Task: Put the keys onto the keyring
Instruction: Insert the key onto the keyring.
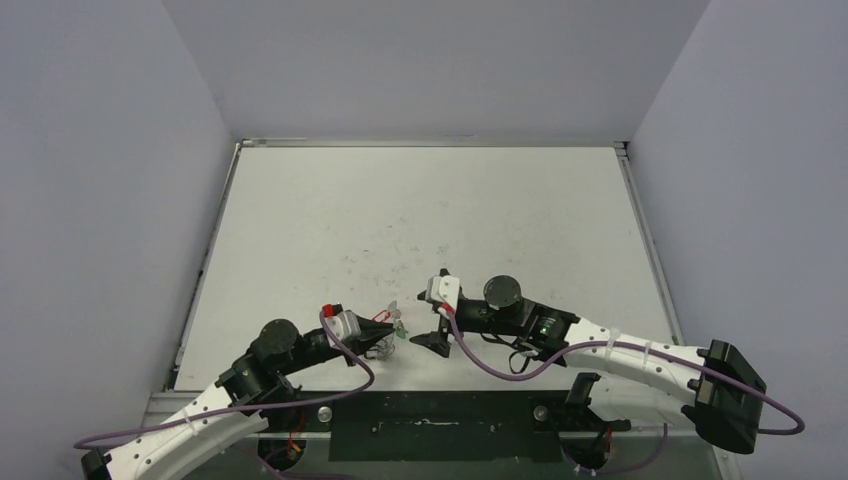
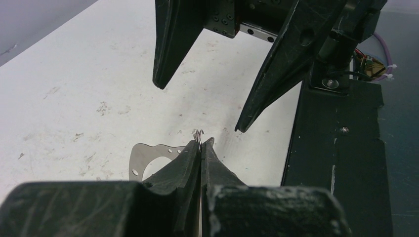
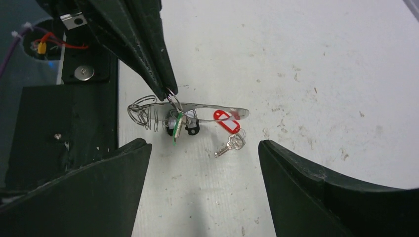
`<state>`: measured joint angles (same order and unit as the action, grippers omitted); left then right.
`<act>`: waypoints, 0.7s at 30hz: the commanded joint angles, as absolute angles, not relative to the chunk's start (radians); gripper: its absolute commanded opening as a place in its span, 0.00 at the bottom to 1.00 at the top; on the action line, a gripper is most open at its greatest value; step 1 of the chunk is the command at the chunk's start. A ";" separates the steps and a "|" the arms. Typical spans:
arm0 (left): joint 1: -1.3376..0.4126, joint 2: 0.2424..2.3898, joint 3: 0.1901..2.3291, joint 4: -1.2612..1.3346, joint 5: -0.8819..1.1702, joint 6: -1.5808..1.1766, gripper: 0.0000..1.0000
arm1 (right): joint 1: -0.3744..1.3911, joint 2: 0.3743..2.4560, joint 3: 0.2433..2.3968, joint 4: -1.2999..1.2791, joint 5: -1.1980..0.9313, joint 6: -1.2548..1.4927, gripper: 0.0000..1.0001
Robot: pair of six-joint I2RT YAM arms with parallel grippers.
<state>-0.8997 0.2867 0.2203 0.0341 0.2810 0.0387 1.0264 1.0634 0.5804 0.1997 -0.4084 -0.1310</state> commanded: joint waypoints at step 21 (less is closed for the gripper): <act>-0.902 0.291 0.247 0.090 0.376 0.066 0.00 | 1.039 1.196 0.654 0.341 -0.706 -0.341 0.33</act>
<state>-0.8997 0.2893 0.2203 0.0345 0.3546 0.0582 1.0290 1.1904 0.5938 0.2943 -0.6788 -0.3275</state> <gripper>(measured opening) 0.007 0.326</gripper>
